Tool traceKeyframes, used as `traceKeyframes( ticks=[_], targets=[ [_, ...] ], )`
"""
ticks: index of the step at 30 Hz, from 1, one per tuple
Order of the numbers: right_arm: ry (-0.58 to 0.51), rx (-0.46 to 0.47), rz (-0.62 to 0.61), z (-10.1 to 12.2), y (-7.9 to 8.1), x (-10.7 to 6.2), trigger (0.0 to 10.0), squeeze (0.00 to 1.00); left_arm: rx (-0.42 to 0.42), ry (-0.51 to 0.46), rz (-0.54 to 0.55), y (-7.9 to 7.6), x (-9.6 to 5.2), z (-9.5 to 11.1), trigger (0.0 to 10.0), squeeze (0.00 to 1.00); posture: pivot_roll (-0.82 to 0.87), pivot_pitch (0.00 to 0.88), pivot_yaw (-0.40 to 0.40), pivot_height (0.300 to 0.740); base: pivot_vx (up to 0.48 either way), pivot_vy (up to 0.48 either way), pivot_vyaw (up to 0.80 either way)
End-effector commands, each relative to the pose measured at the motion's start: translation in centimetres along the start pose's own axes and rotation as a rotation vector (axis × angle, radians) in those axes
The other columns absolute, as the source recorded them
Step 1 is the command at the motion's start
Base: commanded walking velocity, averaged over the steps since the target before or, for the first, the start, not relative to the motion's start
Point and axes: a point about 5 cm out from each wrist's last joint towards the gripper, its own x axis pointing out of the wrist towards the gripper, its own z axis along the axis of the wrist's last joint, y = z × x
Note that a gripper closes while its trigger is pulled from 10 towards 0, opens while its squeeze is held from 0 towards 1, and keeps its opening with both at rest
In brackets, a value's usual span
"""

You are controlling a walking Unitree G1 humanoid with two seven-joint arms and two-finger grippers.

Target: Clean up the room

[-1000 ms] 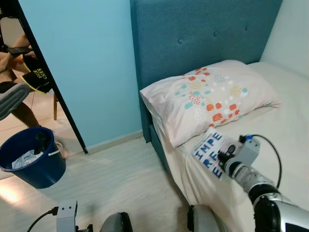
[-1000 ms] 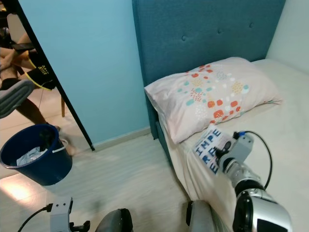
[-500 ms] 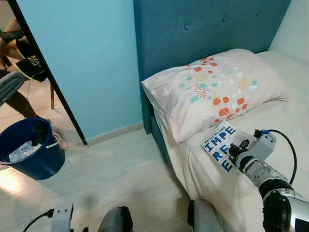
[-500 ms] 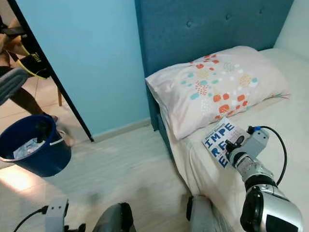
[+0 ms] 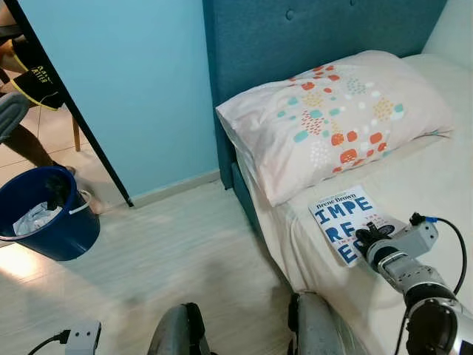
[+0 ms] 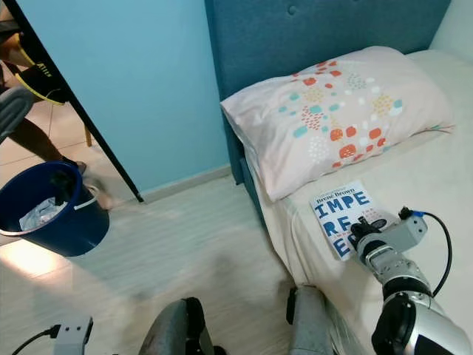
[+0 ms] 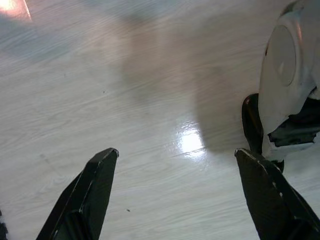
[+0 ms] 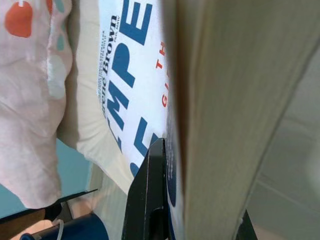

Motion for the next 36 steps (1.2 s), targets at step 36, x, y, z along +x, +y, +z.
traceKeyframes(
  ticks=[36],
  targets=[
    [0.032,0.081,0.412,0.7,0.9,-0.9,10.0,0.0,0.048,0.069,0.02,2.8,-3.1,-4.0,10.0,0.0,0.11,0.44,0.121,0.575,0.0,0.0,0.0]
  ],
)
